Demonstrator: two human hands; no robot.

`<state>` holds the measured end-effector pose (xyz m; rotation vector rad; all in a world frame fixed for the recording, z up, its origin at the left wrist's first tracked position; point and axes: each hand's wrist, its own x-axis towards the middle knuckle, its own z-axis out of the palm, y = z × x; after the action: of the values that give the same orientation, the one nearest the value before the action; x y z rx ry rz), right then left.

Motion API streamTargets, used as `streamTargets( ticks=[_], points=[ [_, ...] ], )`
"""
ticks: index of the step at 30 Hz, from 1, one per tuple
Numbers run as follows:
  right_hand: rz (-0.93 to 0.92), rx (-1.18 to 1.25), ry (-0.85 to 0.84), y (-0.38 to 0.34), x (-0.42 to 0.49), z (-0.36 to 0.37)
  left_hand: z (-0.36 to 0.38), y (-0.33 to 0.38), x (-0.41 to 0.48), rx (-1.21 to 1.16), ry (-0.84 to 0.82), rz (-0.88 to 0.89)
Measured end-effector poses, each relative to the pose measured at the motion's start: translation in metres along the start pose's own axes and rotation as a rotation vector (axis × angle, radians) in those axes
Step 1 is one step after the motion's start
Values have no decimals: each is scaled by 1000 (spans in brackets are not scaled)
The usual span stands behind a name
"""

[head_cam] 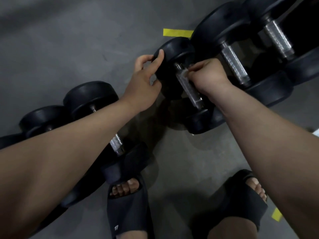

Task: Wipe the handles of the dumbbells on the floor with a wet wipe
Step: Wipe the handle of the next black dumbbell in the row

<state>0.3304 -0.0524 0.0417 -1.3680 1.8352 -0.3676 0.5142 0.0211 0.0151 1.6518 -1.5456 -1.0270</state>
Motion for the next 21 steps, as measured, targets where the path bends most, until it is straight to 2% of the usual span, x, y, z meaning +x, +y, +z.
streamTargets(
  ticks=[4,9,13,19,21],
  points=[
    [-70,-168,30,-9,-3,-3,0,1,0,13,8,-10],
    [-288,-330,105,-6,-24,0,-3,7,3,39,34,-40],
    [-254,-444,115,4,-34,-5,-7,11,10,102,122,9],
    [-244,-363,153,-19,-18,14,-11,23,18,141,171,-20],
    [-266,-411,181,-13,-24,18,-10,25,16,136,167,-39]
  ],
)
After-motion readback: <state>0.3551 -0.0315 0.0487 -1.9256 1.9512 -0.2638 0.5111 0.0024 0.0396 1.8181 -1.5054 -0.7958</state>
